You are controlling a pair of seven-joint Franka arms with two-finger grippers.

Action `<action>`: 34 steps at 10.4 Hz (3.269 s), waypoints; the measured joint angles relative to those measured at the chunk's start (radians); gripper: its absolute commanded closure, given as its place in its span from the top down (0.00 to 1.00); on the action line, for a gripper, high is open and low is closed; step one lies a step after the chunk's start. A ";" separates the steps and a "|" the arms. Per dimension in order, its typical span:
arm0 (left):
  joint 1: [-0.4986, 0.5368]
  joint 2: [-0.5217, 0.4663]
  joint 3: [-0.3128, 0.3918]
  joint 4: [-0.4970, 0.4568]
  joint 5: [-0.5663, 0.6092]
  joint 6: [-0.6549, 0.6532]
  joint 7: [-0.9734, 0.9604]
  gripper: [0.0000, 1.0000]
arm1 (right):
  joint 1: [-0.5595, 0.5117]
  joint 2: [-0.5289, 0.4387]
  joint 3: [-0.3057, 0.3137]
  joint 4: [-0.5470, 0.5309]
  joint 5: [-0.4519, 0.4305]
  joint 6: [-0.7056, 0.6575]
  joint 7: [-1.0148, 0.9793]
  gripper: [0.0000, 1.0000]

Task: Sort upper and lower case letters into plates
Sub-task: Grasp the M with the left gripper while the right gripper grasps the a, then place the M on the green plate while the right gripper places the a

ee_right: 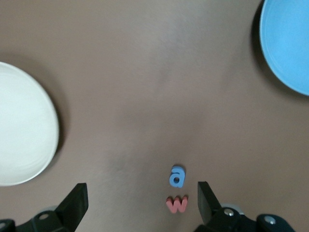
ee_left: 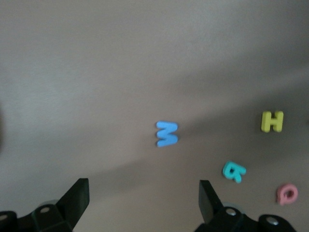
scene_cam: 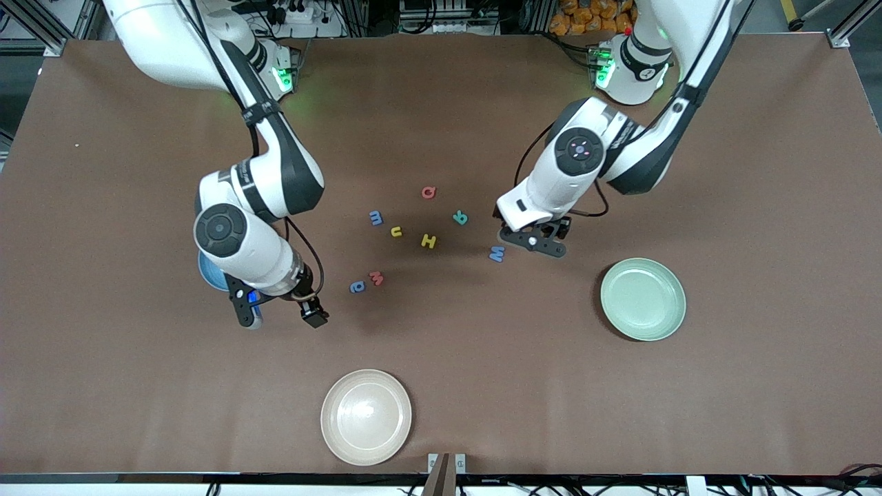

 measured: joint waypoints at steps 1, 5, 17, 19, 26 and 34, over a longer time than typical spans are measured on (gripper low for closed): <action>-0.031 0.035 0.022 0.001 0.004 0.044 -0.038 1.00 | 0.001 0.018 0.001 -0.015 0.001 0.008 0.018 1.00; -0.138 0.136 0.083 0.008 0.013 0.118 -0.177 1.00 | 0.052 0.093 0.006 -0.025 0.003 0.054 0.079 1.00; -0.180 0.251 0.126 0.056 0.173 0.154 -0.334 0.63 | 0.086 0.184 0.019 -0.068 0.011 0.172 0.153 0.87; -0.180 0.255 0.126 0.057 0.176 0.154 -0.334 0.18 | 0.086 0.184 0.019 -0.073 0.011 0.174 0.153 0.62; -0.072 0.138 0.147 0.093 0.183 0.056 -0.316 0.00 | 0.085 0.163 0.019 -0.085 0.014 0.163 0.154 0.00; 0.227 0.034 0.235 -0.052 0.185 0.029 0.073 0.99 | -0.080 0.005 0.016 -0.072 0.070 -0.207 -0.263 0.00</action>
